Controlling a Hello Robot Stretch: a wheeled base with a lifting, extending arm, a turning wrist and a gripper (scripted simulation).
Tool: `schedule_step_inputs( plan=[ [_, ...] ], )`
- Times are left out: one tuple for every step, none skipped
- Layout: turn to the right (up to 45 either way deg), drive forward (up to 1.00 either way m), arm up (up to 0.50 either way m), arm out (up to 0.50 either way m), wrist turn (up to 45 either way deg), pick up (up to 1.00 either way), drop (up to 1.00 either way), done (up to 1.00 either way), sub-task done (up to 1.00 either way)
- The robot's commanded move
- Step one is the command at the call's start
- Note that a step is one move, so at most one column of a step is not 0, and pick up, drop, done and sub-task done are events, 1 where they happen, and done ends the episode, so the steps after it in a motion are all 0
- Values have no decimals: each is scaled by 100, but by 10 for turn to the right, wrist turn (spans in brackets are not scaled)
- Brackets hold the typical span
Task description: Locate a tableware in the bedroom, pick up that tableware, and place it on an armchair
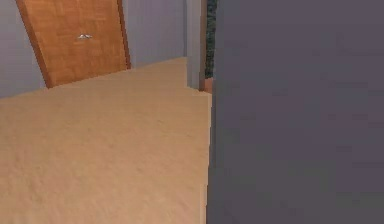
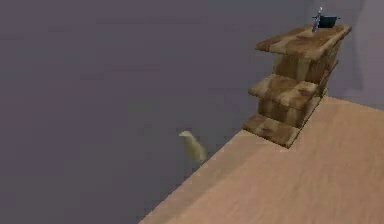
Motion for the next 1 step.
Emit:
schedule_step_inputs(
  plan=[
    [-270, 0, 0, 0, 0, 0, 0, 0, 0]
  ],
)
